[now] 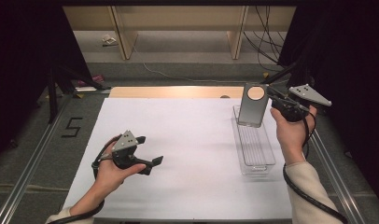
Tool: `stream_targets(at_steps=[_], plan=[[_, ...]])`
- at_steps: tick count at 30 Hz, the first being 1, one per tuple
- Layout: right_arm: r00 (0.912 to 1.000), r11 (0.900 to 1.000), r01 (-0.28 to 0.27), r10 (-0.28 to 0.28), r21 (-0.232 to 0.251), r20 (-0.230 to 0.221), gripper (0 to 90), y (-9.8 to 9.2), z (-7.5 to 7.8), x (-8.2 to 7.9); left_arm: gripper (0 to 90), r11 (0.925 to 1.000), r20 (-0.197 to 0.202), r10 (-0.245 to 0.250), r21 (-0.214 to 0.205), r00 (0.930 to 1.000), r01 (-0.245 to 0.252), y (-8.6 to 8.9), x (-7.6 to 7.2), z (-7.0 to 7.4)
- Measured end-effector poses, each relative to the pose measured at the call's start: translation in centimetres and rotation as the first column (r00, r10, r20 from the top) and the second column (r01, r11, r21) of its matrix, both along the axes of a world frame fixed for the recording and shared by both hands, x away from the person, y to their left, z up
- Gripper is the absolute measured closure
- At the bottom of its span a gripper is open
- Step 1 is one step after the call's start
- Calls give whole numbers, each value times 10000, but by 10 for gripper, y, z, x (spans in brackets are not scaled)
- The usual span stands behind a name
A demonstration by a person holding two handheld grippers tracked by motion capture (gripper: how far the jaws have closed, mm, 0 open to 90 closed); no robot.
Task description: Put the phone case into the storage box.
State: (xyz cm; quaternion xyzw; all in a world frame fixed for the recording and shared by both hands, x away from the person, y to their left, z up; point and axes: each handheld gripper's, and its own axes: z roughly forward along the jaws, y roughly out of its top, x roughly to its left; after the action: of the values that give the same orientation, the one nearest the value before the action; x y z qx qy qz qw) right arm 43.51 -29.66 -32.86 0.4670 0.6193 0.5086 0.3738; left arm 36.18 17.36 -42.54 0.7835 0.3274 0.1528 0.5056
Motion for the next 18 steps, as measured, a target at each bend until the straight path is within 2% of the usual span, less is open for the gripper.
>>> stream_targets(at_steps=[18], plan=[[10000,10000,18,-18,-83,24,854,-1,-1,5,1,10000,-6,-15,28,10000,15,1,0,-1]])
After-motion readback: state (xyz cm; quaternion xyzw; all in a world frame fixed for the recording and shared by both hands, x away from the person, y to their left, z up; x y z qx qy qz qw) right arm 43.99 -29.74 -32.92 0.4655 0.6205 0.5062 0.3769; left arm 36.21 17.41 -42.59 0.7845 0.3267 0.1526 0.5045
